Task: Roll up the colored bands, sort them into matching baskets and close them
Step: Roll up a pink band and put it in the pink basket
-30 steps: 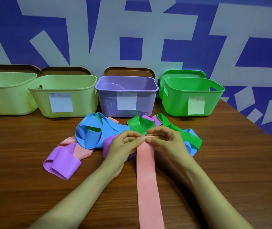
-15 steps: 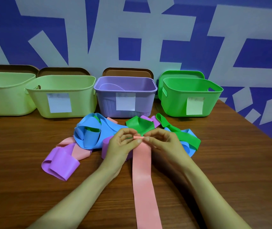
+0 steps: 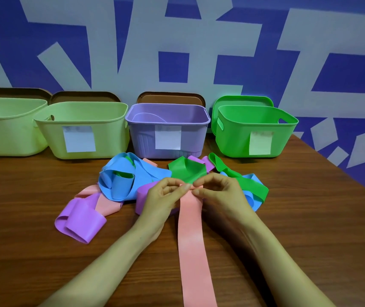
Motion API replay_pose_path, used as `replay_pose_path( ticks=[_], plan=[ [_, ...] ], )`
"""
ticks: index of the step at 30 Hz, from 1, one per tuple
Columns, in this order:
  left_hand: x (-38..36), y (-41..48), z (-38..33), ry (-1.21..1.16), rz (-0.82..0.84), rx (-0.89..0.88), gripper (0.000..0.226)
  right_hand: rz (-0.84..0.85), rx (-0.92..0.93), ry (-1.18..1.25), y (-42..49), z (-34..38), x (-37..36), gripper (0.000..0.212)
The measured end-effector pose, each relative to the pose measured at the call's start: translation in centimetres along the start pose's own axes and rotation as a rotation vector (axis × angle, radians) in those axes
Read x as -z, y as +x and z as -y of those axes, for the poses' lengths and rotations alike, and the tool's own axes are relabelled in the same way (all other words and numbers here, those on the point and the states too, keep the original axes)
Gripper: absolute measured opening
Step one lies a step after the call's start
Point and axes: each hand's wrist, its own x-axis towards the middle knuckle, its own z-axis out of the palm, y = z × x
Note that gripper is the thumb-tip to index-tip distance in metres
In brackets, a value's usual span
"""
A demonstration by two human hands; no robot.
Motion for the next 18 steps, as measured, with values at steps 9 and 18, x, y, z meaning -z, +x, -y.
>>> replay_pose_path(
  ticks=[9, 18],
  plan=[
    [0.38, 0.07, 0.1, 0.002, 0.02, -0.061, 0.017, 0.017, 0.001, -0.039, -0.26, 0.13, 0.03, 0.016],
    [0.05, -0.2, 0.32, 0.003, 0.049, 0.057, 0.025, 0.011, 0.001, 0.013, -0.33, 0.23, 0.18, 0.013]
  ],
)
